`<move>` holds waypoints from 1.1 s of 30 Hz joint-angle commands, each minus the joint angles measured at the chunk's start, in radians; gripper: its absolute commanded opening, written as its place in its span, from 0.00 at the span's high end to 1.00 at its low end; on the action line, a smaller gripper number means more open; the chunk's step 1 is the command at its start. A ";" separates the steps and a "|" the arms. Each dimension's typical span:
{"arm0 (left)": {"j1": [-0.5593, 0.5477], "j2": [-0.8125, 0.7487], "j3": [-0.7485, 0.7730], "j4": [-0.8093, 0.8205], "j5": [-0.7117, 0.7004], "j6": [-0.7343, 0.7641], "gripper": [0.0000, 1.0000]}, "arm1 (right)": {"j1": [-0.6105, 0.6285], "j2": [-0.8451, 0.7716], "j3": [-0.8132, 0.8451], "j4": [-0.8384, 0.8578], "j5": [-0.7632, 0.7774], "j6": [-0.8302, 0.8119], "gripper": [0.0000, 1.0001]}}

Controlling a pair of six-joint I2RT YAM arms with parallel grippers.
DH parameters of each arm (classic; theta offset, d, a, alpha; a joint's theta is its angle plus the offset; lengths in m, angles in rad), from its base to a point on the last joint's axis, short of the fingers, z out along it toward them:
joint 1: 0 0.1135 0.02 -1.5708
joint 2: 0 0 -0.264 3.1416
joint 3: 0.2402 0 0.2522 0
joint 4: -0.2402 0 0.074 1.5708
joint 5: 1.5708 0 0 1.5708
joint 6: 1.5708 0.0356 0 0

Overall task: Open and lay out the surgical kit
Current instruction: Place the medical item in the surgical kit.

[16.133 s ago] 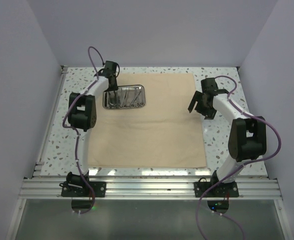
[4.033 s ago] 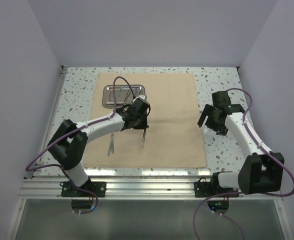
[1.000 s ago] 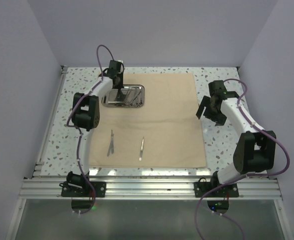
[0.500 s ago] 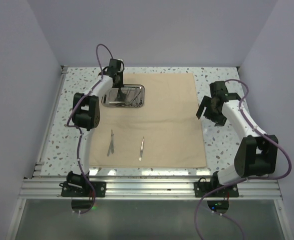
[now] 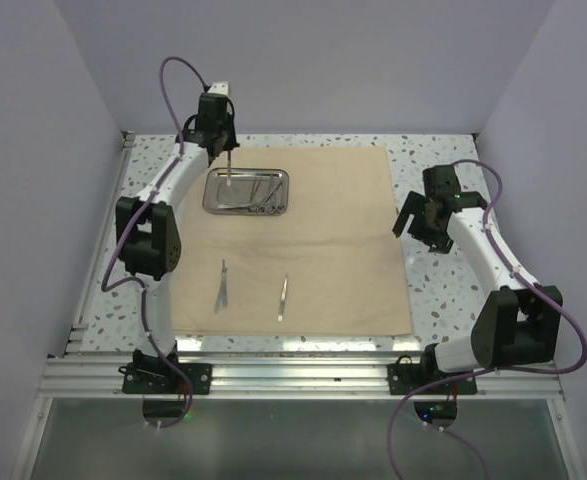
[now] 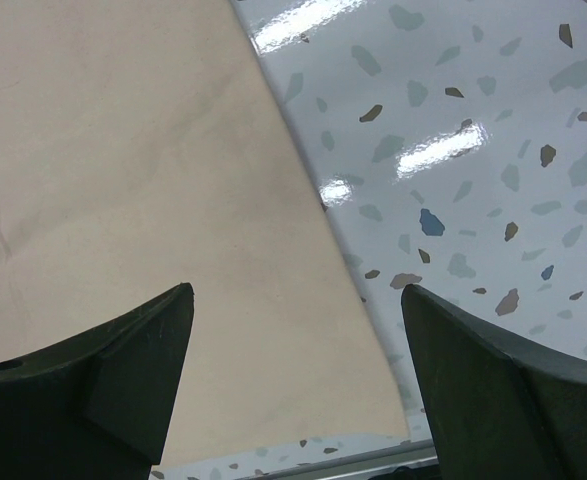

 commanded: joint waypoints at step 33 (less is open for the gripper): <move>-0.177 -0.656 -1.025 -0.023 0.036 -0.205 0.61 | 0.013 -0.077 -0.115 0.064 -0.040 -0.015 0.12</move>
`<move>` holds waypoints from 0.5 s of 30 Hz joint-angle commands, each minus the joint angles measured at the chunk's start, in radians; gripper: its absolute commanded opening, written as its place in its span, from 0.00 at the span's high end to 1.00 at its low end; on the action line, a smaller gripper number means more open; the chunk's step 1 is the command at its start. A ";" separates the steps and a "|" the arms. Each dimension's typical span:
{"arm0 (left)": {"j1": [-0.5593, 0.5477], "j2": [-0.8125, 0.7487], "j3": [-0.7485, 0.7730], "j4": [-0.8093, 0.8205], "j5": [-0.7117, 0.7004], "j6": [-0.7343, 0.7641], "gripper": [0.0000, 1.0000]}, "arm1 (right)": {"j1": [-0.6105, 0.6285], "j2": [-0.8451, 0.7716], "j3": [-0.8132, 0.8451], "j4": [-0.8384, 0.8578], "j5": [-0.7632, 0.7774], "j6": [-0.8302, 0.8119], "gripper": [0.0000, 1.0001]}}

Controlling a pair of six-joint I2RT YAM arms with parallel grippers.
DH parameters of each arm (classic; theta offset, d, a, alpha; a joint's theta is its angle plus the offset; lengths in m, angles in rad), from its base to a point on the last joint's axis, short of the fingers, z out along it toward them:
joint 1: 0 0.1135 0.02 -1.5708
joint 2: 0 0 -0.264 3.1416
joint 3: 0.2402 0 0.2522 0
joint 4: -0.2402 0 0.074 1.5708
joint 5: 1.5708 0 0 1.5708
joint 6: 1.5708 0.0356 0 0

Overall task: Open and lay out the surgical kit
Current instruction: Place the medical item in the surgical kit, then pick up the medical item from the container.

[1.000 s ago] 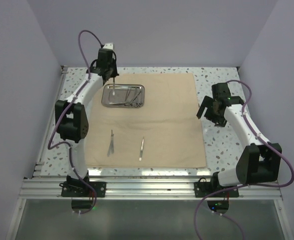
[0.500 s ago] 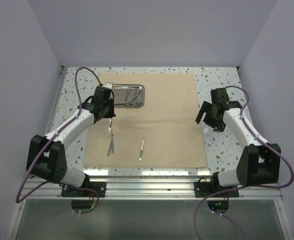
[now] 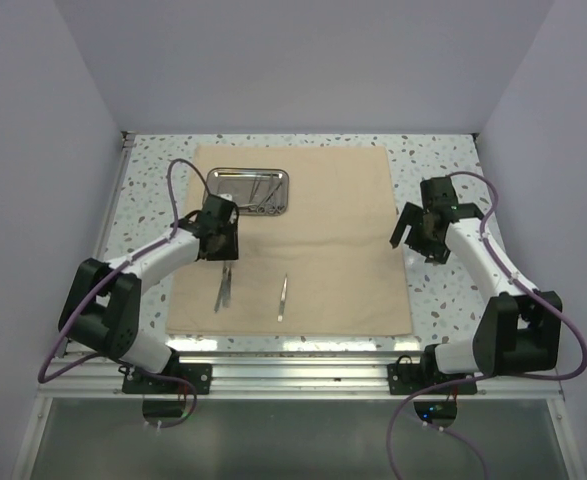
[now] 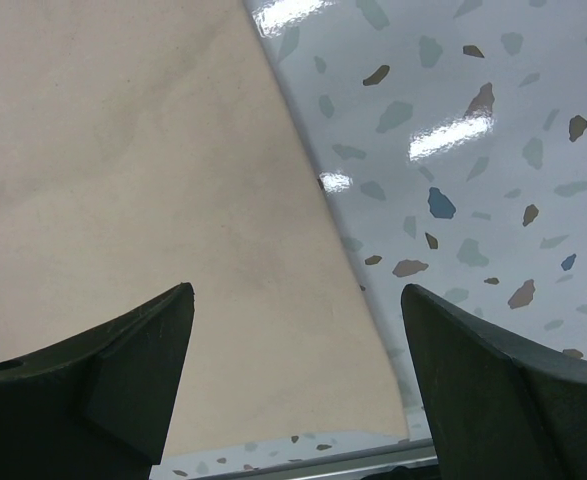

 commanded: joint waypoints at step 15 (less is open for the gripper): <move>0.027 0.384 0.559 0.055 -0.047 0.346 0.66 | 0.000 -0.046 0.000 0.006 0.016 -0.028 0.11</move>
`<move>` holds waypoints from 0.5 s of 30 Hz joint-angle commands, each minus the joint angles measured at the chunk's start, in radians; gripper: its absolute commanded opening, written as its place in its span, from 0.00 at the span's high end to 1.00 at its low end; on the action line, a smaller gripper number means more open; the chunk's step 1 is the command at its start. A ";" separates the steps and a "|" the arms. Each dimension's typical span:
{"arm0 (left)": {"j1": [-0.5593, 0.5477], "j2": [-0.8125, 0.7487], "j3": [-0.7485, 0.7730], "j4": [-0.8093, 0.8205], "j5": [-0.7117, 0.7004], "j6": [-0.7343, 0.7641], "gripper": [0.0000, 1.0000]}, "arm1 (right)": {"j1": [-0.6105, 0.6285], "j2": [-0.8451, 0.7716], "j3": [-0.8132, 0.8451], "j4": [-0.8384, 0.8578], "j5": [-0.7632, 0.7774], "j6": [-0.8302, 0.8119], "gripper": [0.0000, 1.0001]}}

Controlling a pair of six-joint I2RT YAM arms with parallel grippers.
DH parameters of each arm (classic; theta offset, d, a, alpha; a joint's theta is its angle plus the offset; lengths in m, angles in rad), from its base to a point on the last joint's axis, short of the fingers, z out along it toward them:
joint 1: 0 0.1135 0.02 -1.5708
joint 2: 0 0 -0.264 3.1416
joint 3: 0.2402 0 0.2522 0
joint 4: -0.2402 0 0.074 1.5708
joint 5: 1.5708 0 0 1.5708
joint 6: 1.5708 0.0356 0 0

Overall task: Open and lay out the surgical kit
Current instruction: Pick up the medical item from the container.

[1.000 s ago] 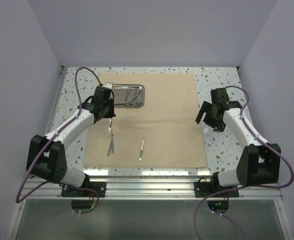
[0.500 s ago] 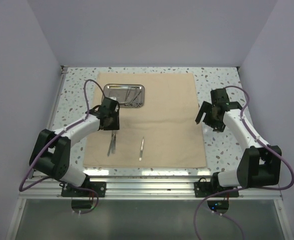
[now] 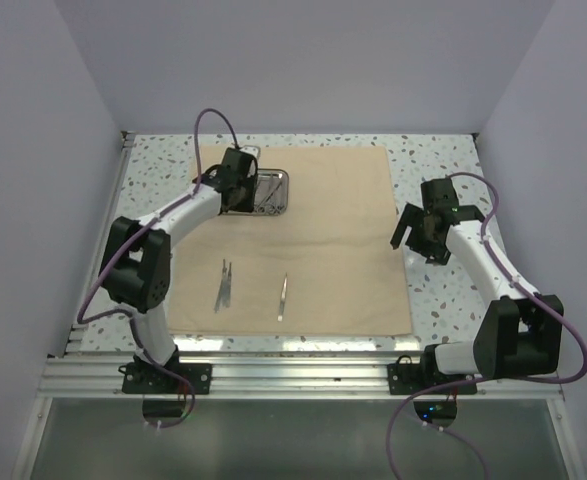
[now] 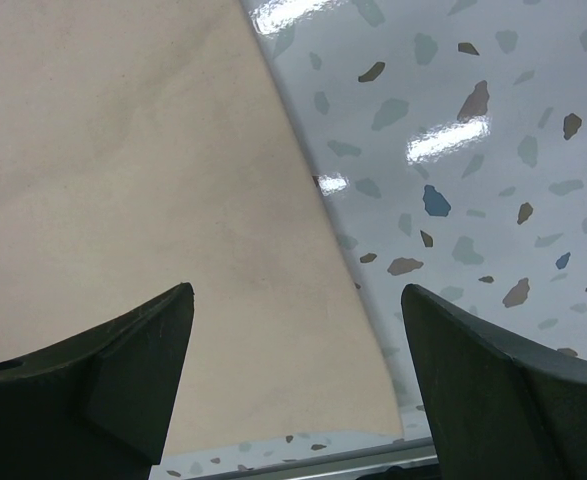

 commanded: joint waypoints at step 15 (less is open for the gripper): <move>0.075 0.212 0.180 0.128 0.216 0.300 0.52 | 0.000 0.033 0.059 -0.047 0.030 -0.037 0.11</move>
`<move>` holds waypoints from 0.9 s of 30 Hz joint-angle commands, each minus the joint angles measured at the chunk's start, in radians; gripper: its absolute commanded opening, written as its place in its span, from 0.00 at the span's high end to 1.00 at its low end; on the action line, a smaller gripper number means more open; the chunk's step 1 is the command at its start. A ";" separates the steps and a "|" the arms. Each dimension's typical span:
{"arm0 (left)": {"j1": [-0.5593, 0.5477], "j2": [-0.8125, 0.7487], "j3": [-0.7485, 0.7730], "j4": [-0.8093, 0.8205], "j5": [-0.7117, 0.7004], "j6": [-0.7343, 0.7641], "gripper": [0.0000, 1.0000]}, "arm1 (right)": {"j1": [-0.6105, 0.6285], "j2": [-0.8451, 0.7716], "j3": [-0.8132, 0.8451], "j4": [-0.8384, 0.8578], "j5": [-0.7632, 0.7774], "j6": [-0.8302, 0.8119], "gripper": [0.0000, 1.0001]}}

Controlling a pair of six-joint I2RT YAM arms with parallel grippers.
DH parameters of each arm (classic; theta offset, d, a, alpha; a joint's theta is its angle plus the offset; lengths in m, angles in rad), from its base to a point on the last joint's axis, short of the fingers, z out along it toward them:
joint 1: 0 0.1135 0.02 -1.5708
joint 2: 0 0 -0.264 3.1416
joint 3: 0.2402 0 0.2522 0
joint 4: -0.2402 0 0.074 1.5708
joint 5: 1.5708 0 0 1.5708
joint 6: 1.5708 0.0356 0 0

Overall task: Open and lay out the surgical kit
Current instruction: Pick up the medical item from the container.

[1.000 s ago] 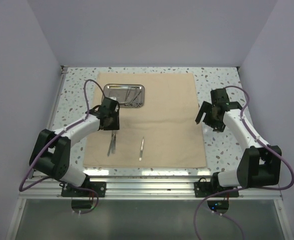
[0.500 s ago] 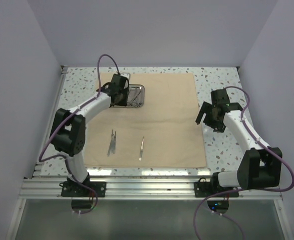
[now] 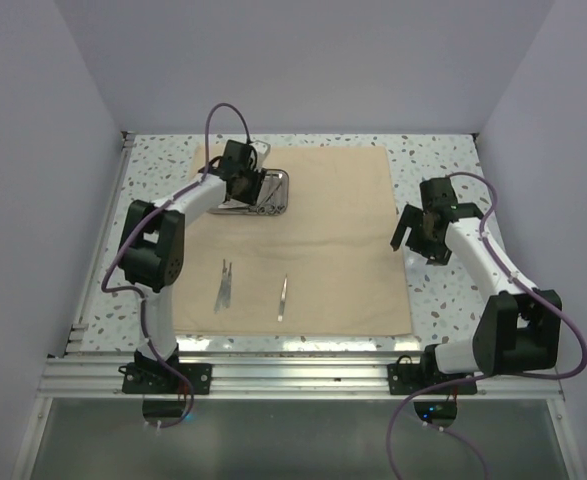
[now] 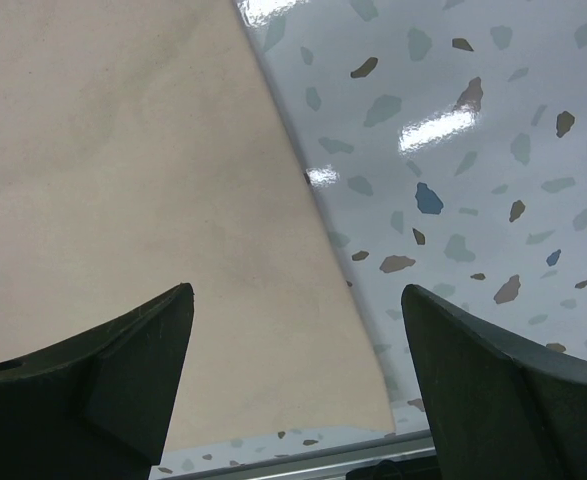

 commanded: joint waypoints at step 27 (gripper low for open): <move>0.031 0.110 -0.016 0.073 0.061 0.080 0.53 | 0.000 0.044 0.038 -0.016 0.012 -0.034 0.11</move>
